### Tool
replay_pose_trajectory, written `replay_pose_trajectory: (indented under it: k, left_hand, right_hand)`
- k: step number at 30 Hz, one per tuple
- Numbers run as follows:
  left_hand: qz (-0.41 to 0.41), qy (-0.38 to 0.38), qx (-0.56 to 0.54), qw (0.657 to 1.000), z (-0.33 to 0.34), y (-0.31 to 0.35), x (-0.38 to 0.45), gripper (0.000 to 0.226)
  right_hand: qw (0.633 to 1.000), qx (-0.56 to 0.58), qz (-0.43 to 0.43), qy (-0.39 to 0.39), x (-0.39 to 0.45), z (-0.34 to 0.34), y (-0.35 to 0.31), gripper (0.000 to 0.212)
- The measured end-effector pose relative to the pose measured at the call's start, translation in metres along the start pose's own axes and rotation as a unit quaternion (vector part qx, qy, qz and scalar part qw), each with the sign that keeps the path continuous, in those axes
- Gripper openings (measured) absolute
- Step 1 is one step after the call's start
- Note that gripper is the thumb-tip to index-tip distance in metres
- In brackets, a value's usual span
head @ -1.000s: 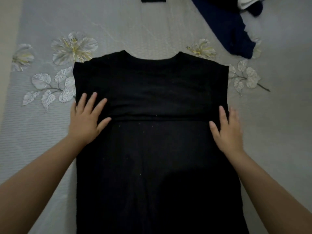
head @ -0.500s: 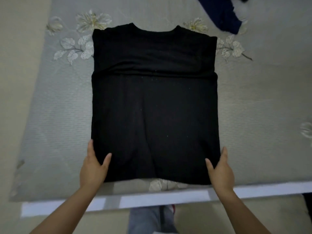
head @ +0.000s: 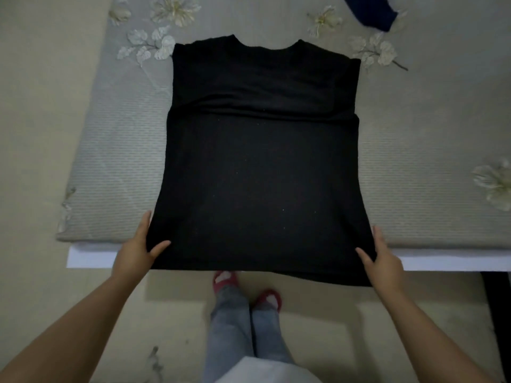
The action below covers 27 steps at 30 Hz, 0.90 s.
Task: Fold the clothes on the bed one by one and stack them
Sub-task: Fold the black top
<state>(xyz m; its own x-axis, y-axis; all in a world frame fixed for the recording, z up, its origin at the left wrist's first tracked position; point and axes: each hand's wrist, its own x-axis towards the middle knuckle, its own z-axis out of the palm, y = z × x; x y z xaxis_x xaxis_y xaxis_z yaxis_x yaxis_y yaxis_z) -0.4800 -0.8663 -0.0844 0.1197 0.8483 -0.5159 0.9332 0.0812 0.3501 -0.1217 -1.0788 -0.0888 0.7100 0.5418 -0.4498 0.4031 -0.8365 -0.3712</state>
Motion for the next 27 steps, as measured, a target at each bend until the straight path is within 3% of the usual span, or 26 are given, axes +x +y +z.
replay_pose_trajectory:
  k: [4,11,20,25,27]
  left_hand:
    - [0.014,0.032,0.015,0.999,0.005,0.002,-0.013,0.071]
    - [0.087,0.103,-0.01,0.991,-0.028,0.051,0.027,0.064]
    - [0.09,0.187,-0.167,0.964,-0.082,0.137,0.14,0.061]
    - [0.021,0.2,-0.307,0.93,-0.116,0.195,0.246,0.062]
    - [-0.023,0.17,-0.456,0.873,-0.124,0.221,0.291,0.064]
  right_hand:
    - [0.998,0.061,0.009,0.026,-0.021,0.004,-0.007,0.062]
    - [0.98,0.172,-0.046,0.086,0.028,-0.038,-0.079,0.064]
    - [0.956,0.227,-0.019,0.184,0.141,-0.078,-0.173,0.058]
    - [0.903,0.357,0.079,0.226,0.242,-0.092,-0.227,0.059]
    - [0.844,0.487,0.118,0.193,0.284,-0.092,-0.248,0.063]
